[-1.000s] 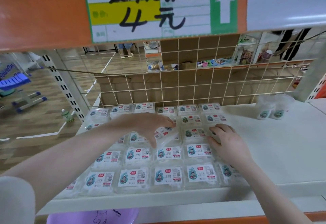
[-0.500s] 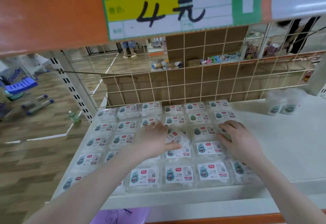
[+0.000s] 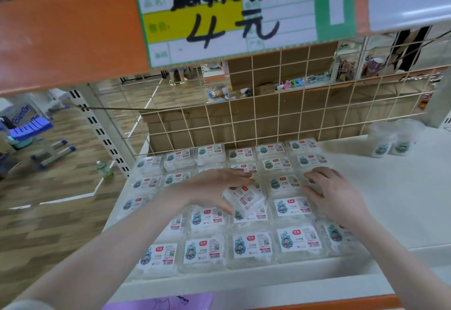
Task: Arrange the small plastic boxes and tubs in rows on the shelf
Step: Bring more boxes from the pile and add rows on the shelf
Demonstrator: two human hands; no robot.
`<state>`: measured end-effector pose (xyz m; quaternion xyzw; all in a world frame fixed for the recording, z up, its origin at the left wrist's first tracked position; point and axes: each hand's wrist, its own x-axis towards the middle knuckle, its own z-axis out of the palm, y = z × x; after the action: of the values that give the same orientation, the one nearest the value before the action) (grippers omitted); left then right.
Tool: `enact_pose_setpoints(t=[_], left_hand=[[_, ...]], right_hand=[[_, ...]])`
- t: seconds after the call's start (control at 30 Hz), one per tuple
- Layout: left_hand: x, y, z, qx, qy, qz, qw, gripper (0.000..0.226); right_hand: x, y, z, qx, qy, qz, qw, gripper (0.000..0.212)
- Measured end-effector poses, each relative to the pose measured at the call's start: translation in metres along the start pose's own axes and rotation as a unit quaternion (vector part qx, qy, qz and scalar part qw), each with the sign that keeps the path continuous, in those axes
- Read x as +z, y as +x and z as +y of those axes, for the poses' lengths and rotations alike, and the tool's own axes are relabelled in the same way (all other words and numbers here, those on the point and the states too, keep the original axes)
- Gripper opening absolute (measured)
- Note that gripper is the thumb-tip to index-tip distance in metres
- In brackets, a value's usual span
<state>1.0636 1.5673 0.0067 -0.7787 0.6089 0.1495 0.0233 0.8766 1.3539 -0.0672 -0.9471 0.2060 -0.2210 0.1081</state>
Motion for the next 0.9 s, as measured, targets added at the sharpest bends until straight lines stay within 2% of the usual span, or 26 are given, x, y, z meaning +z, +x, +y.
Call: enact_pose_setpoints(t=[0.17,0.23,0.37,0.53,0.63,0.77,0.9], left_hand=[[-0.006,0.011,0.004,-0.001,0.049,0.001,0.999,0.069],[-0.006,0.014,0.004,-0.018,0.063,0.032,0.997,0.064],[-0.017,0.032,-0.003,-0.062,0.013,0.119,0.991,0.052],[-0.037,0.072,-0.015,-0.140,0.028,0.156,0.977,0.046],[-0.039,0.094,-0.020,-0.189,0.022,0.140,0.972,0.055],[-0.036,0.114,-0.023,-0.258,0.009,0.064,0.964,0.082],[-0.033,0.117,-0.026,-0.280,0.019,0.036,0.959,0.077]], right_hand=[[0.001,0.000,0.000,-0.006,0.002,0.007,1.000,0.030],[0.002,0.000,0.001,-0.007,0.001,0.009,1.000,0.029],[0.004,0.000,0.000,0.000,0.012,0.011,1.000,0.027],[0.003,0.001,-0.001,-0.005,0.003,0.009,1.000,0.025],[0.003,0.000,-0.002,0.006,0.003,-0.002,1.000,0.026],[0.003,0.000,-0.001,0.010,-0.012,-0.026,1.000,0.033],[0.004,0.000,0.001,0.007,-0.003,-0.033,0.999,0.033]])
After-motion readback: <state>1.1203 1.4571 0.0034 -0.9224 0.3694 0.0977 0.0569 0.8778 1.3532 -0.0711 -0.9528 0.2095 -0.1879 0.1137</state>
